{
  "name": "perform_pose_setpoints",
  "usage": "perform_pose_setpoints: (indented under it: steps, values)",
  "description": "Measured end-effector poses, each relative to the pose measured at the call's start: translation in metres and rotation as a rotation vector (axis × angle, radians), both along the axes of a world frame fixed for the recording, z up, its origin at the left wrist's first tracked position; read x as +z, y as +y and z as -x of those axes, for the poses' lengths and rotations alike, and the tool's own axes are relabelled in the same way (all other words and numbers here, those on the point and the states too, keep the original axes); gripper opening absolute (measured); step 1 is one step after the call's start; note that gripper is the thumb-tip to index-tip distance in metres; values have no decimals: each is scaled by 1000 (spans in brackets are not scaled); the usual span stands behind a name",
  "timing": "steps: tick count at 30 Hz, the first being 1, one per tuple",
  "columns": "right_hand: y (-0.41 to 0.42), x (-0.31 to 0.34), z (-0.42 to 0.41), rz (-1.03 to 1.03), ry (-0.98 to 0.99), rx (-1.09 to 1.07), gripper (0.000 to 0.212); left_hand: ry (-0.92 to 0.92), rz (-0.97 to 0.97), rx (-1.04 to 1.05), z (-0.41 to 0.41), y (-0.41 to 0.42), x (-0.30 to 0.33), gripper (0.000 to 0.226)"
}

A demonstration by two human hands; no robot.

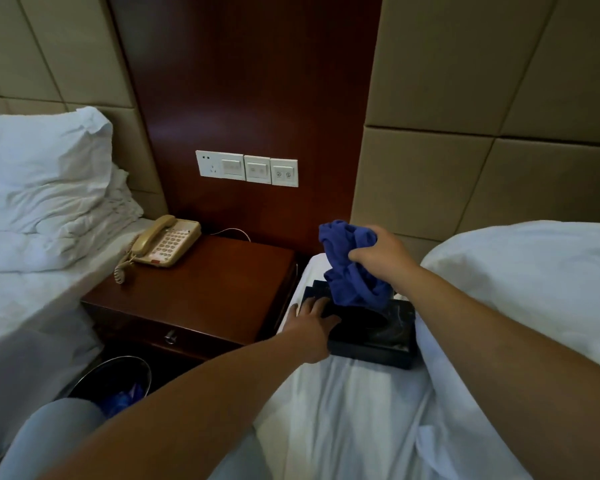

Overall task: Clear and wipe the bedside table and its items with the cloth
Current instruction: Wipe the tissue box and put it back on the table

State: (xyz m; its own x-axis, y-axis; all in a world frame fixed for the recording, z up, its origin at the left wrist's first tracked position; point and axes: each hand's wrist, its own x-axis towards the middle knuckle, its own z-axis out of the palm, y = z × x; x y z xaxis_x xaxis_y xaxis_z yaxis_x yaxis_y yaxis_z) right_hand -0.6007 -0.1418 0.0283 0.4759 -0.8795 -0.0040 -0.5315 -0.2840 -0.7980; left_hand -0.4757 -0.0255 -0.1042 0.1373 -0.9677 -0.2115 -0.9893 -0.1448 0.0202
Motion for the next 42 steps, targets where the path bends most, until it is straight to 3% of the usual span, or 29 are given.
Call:
perform_pose_setpoints:
  steps: [5, 9, 12, 17, 28, 35, 42]
  values:
    - [-5, -1, 18, -29, -10, 11, 44, -96, -47, 8, 15, -12, -3, 73]
    - [-6, -2, 23, -45, -13, 11, 44, -160, 7, -131, 17, -18, 8, 71]
    - [-5, 0, 26, -71, 2, 8, 42, -94, -35, -172, 13, -19, 16, 76]
    - [-2, 9, 13, -62, 51, 30, 41, -1, 3, -163, -19, -14, 29, 65]
    - [45, 17, -96, -12, 130, 187, 31, 42, 28, 125, -141, 76, 37, 64]
    - [69, 1, -169, 40, 241, 347, 30, 57, 61, 253, -194, 114, -1, 64]
    - [69, -31, -226, 63, 340, 425, 31, 142, 121, 314, -229, 102, -43, 67]
